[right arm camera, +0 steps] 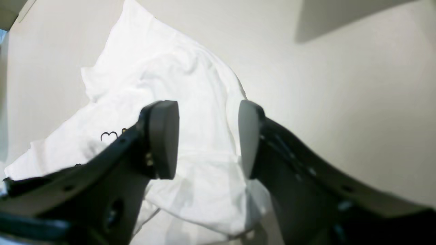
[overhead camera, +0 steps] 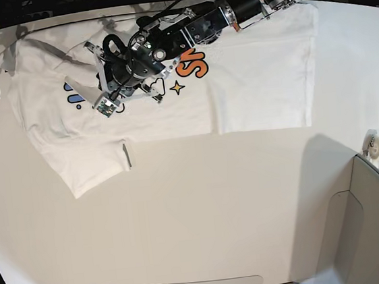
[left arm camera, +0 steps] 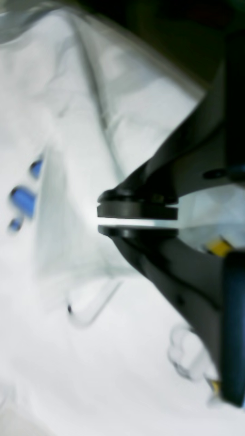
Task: Layout the t-shirt on the table in an organized manner, then fold the t-shirt properly
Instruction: 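Sweep the left gripper across the printed front to flatten the fold, then move the left gripper to the hem corner and grasp it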
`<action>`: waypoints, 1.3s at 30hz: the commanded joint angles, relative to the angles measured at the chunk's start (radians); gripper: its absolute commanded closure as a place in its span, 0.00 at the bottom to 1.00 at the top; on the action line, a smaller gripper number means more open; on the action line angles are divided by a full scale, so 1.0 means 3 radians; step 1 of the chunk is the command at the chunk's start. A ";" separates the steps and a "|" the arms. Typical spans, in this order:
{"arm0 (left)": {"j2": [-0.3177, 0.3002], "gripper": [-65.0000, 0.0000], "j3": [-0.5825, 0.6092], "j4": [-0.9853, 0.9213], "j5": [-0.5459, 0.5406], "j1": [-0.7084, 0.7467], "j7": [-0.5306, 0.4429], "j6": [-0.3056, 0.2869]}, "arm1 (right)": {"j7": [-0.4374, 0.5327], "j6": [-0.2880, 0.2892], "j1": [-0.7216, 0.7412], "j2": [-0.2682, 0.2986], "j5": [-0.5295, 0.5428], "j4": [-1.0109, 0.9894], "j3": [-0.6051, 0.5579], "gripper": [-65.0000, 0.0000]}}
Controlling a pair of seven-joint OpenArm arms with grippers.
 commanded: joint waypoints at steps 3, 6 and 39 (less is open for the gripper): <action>-0.0051 0.94 -0.0209 0.0235 0.0011 -0.0073 -0.0044 0.0321 | 0.0045 0.0009 0.0001 0.0064 0.0060 0.0050 0.0018 0.56; -0.0123 0.94 -0.0598 0.0353 0.0011 -0.0043 -0.0044 0.0490 | 0.0045 0.0009 0.0006 0.0064 0.0060 0.0045 0.0018 0.56; -0.0634 0.54 -0.4613 0.1258 -0.0014 0.1292 0.0303 -0.1490 | 0.0066 0.0009 0.0988 -0.0033 -0.1112 0.0040 -0.0467 0.56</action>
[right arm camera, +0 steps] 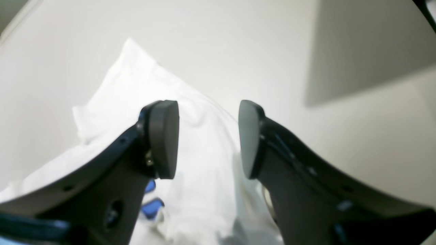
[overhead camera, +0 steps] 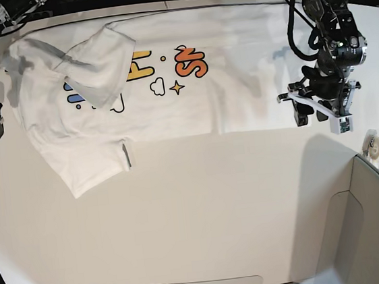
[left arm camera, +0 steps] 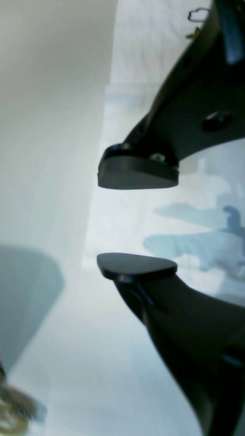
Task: Layout the t-shirt on the table in an organized manner, then fold the t-shirt properly
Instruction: 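Move the left gripper to the hem corner and grasp it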
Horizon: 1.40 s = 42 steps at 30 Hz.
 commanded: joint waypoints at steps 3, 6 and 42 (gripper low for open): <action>-0.0035 0.54 -0.0245 0.0047 -0.0053 -0.0035 -0.0084 -0.0009 | 0.0039 0.0006 0.0155 0.0061 -0.0182 0.0047 -0.0234 0.56; -0.0040 0.54 -0.0536 0.0032 -0.0349 -0.0035 -0.0079 -0.0030 | 0.0039 0.0006 0.0232 -0.0005 -0.0300 0.0047 -0.0326 0.56; -0.0485 0.46 -0.0091 -0.2919 -0.2267 -0.0797 -0.0207 -0.0035 | 0.0039 0.0006 0.0411 0.0041 -0.0305 0.0057 -0.0320 0.56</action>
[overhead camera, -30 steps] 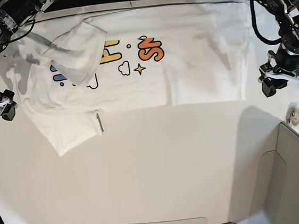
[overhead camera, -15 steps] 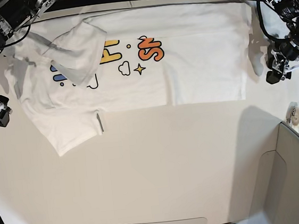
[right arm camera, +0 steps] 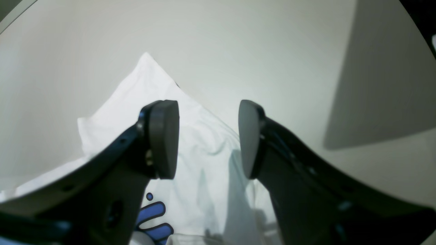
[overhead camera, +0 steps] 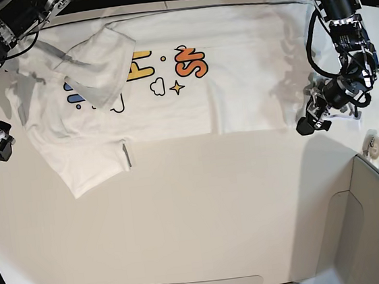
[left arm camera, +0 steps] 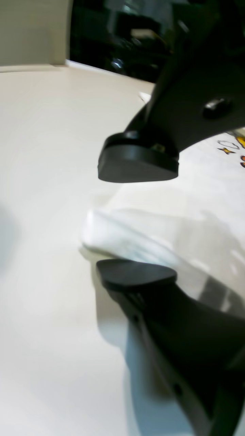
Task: Layout the t-shirt on the table in an organized manner, then fold the t-shirt properly
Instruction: 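Move the left gripper to the hem corner and grasp it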
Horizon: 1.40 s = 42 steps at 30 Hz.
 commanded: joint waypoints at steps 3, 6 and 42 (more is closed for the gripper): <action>-0.0011 0.46 0.0223 -0.0003 0.0117 0.0007 0.0094 0.0072 | 0.0053 0.0009 0.0057 0.0053 0.0059 0.0057 -0.0001 0.56; -0.0011 0.46 0.0335 -0.0003 0.0107 0.0007 0.0094 0.0072 | 0.0053 0.0009 0.0057 0.0043 0.0059 0.0057 -0.0001 0.56; -0.0257 0.40 0.0325 -0.0279 0.0439 0.0340 -0.0024 0.0077 | 0.0053 0.0009 0.0026 0.0038 0.0064 0.0057 -0.0001 0.56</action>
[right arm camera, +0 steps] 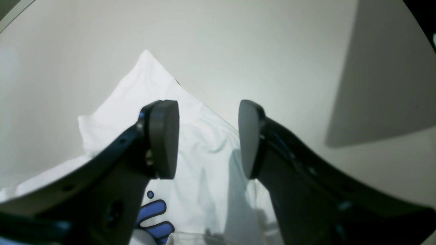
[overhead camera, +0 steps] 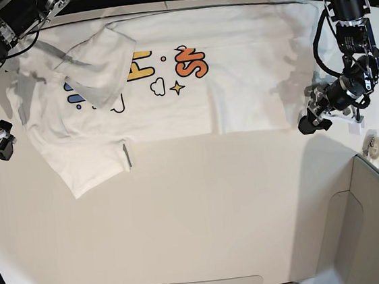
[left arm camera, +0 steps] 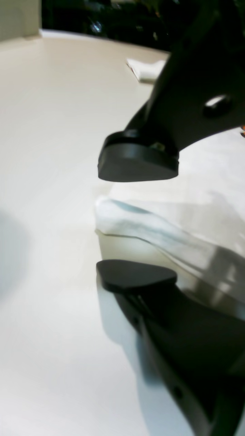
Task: Layout the t-shirt on the table in an organized manner, then fold the t-shirt properly
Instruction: 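Move the left gripper to the hem corner and grasp it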
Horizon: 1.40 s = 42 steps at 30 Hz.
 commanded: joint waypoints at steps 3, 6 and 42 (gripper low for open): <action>0.0004 0.40 0.0037 -0.0078 0.0359 0.0232 0.0321 0.0256 | 0.0053 0.0014 0.0046 0.0048 0.0050 0.0057 -0.0001 0.56; 0.0004 0.40 0.0037 -0.0073 0.0359 0.0314 0.0326 0.0256 | 0.0053 0.0014 0.0046 0.0048 0.0050 0.0057 -0.0001 0.56; -0.0022 0.86 0.1025 0.0346 0.0369 -0.0069 0.0602 0.0246 | 0.0053 0.0014 -0.0006 0.0043 0.0050 0.0057 -0.0006 0.56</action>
